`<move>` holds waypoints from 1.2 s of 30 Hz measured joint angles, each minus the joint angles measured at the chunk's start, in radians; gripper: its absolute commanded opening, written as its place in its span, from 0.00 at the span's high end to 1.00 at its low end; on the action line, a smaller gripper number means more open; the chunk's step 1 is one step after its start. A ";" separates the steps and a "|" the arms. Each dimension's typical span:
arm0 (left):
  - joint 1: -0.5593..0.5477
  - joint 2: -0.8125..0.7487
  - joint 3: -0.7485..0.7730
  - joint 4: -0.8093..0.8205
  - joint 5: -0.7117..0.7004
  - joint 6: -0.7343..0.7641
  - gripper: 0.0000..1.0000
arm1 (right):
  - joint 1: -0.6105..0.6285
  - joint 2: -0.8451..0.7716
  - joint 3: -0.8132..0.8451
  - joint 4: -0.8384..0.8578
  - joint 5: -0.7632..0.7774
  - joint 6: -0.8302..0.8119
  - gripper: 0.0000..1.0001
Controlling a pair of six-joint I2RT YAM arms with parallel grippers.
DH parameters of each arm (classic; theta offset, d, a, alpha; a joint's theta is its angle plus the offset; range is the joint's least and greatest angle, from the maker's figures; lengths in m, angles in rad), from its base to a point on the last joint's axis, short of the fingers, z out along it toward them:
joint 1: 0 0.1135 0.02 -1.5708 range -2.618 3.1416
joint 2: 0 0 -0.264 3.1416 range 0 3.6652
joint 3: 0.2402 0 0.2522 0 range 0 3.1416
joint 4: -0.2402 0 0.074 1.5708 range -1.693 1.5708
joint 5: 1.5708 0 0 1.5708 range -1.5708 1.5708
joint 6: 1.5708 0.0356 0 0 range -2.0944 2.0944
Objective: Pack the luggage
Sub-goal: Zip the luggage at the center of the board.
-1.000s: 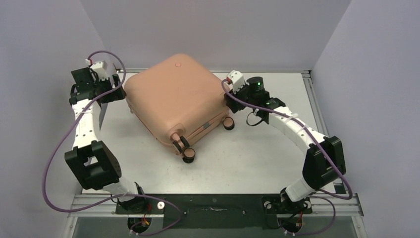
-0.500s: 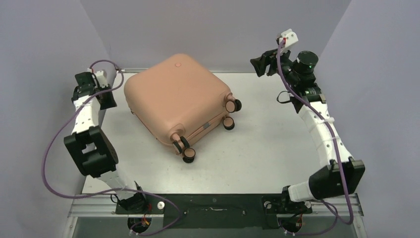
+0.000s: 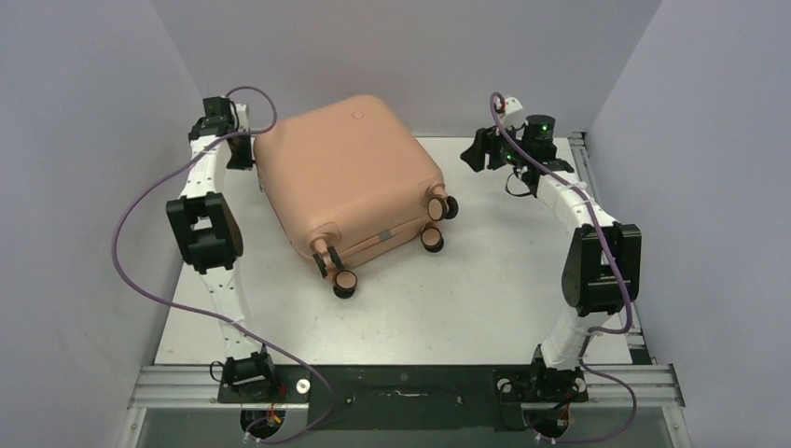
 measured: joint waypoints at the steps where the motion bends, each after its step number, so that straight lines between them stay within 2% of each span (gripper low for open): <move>1: -0.014 0.042 0.068 -0.015 0.000 0.001 0.81 | -0.005 0.021 0.005 0.003 -0.023 0.000 0.39; 2: -0.028 0.085 0.173 -0.035 0.001 0.002 0.79 | -0.009 0.048 0.013 0.005 -0.044 0.004 0.40; 8: -0.135 0.287 0.453 -0.050 0.056 0.055 0.65 | -0.019 0.207 0.049 0.006 -0.103 0.043 0.41; 12: -0.221 0.305 0.478 -0.051 0.187 0.084 0.46 | -0.021 0.232 0.049 -0.003 -0.122 0.051 0.41; 15: -0.257 0.304 0.480 -0.015 0.269 0.085 0.20 | -0.070 0.211 0.039 -0.061 -0.130 0.043 0.41; 16: -0.261 0.304 0.480 -0.001 0.293 0.086 0.16 | -0.081 0.210 0.035 -0.058 -0.134 0.048 0.42; 22: -0.262 0.298 0.473 0.040 0.348 0.079 0.08 | -0.084 0.140 -0.027 -0.047 -0.014 0.043 0.41; 27: -0.246 0.229 0.362 0.070 0.389 0.051 0.06 | -0.106 0.053 -0.093 0.009 0.077 0.097 0.40; 31: -0.213 0.160 0.284 0.068 0.486 0.022 0.05 | -0.154 -0.018 -0.114 0.089 0.132 0.148 0.40; 34: -0.199 0.092 0.234 0.059 0.548 0.021 0.01 | -0.180 -0.053 -0.117 0.145 0.157 0.171 0.40; 36: -0.191 0.020 0.168 0.071 0.567 0.023 0.04 | -0.180 -0.085 -0.150 0.193 0.157 0.168 0.40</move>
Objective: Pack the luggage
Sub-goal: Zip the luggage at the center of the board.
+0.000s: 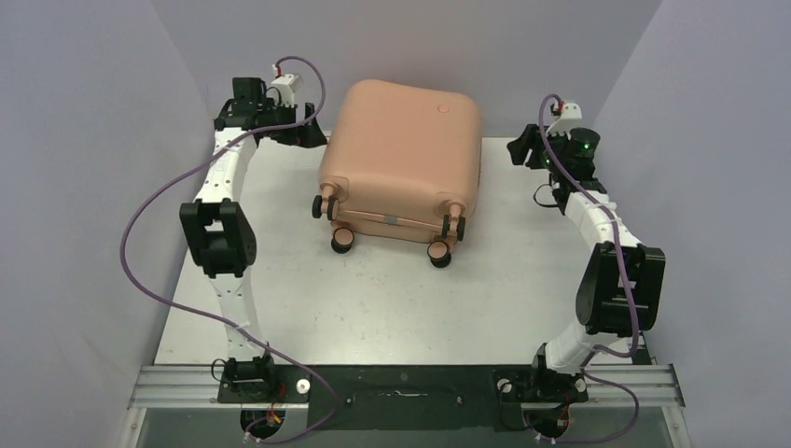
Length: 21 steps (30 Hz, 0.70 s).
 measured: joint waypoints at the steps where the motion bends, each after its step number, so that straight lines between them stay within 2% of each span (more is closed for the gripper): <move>1: 0.003 -0.043 -0.036 0.004 0.016 -0.001 0.04 | 0.000 -0.017 -0.022 0.014 -0.003 -0.005 0.40; 5: -0.011 -0.232 -0.173 0.032 0.084 0.010 0.04 | -0.010 -0.126 -0.205 0.096 -0.078 -0.089 0.38; 8: -0.026 -0.385 -0.276 0.071 0.114 0.050 0.04 | -0.023 -0.238 -0.401 0.159 -0.172 -0.180 0.35; 13: -0.045 -0.660 -0.531 0.146 0.141 0.152 0.04 | -0.032 -0.452 -0.720 0.243 -0.357 -0.338 0.36; 16: -0.092 -0.772 -0.661 0.148 0.108 0.254 0.04 | -0.005 -0.487 -0.762 0.217 -0.451 -0.433 0.37; 21: -0.309 -0.857 -0.823 0.153 -0.090 0.404 0.04 | 0.130 -0.473 -0.737 0.158 -0.476 -0.537 0.39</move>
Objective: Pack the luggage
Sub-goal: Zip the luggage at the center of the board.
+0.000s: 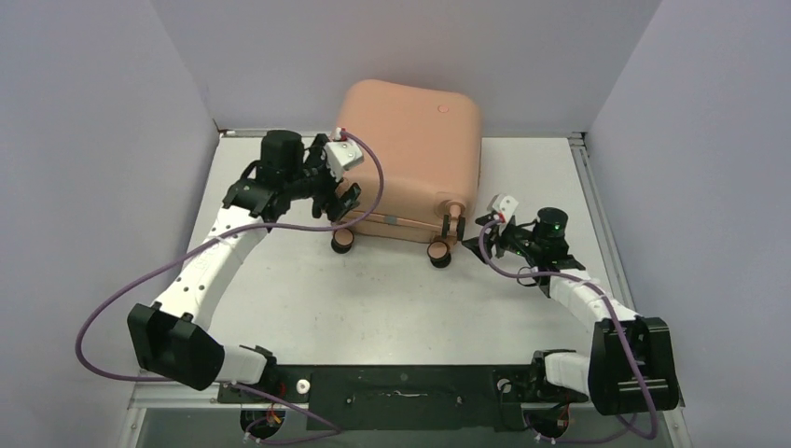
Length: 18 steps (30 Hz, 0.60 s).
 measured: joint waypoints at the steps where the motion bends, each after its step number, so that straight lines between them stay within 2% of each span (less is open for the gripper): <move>1: -0.027 -0.002 -0.014 -0.002 -0.029 0.010 0.04 | 0.026 0.008 0.004 0.002 0.006 -0.003 0.39; 3: -0.035 -0.001 -0.019 -0.001 -0.084 0.007 0.04 | 0.058 0.034 0.014 0.009 0.027 0.000 0.39; 5: 0.006 -0.002 -0.015 0.014 -0.113 -0.021 0.04 | 0.065 0.061 0.029 0.012 0.051 0.008 0.39; 10: 0.217 0.027 0.048 0.031 -0.092 -0.156 0.04 | 0.065 0.065 0.040 0.008 0.097 0.012 0.39; 12: 0.267 0.047 0.075 0.034 -0.087 -0.193 0.04 | 0.065 0.050 0.040 -0.001 0.113 0.012 0.39; 18: 0.259 0.108 0.079 0.031 -0.070 -0.258 0.04 | 0.048 0.008 0.080 -0.019 0.235 0.040 0.41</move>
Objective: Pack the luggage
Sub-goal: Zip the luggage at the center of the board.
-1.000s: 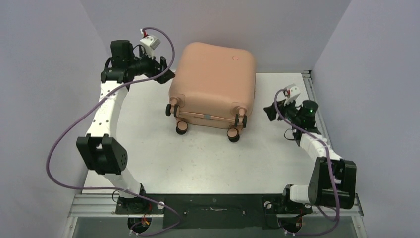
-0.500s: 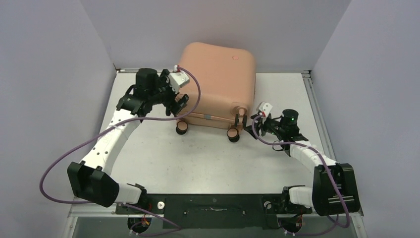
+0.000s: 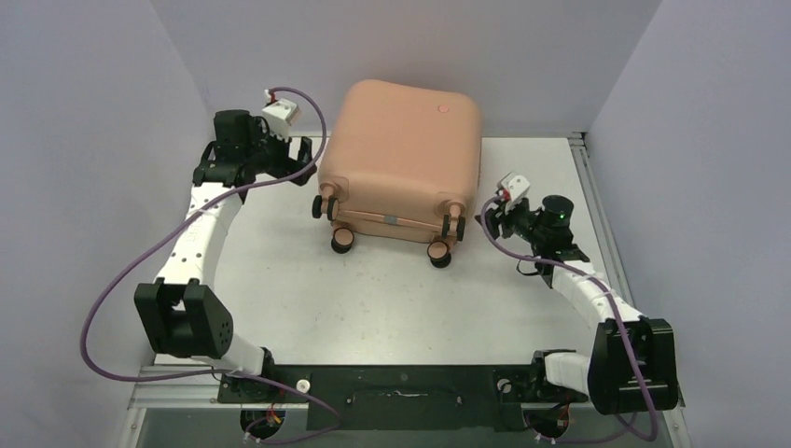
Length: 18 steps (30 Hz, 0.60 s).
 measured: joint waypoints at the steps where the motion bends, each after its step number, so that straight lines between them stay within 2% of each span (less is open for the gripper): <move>1: 0.003 0.021 0.007 0.002 -0.011 -0.017 0.04 | -0.014 0.004 0.016 -0.001 0.036 0.016 0.41; 6: 0.058 0.197 0.129 0.039 -0.081 -0.122 0.04 | -0.117 0.149 0.208 -0.016 0.223 0.138 0.41; 12: 0.113 0.420 0.273 0.087 -0.105 -0.222 0.04 | -0.129 0.557 0.693 -0.146 0.402 0.251 0.41; 15: 0.103 0.482 0.283 0.093 -0.105 -0.251 0.04 | -0.104 0.777 0.965 -0.259 0.457 0.284 0.42; 18: 0.089 0.513 0.282 0.095 -0.105 -0.265 0.04 | -0.061 0.949 1.153 -0.338 0.491 0.296 0.42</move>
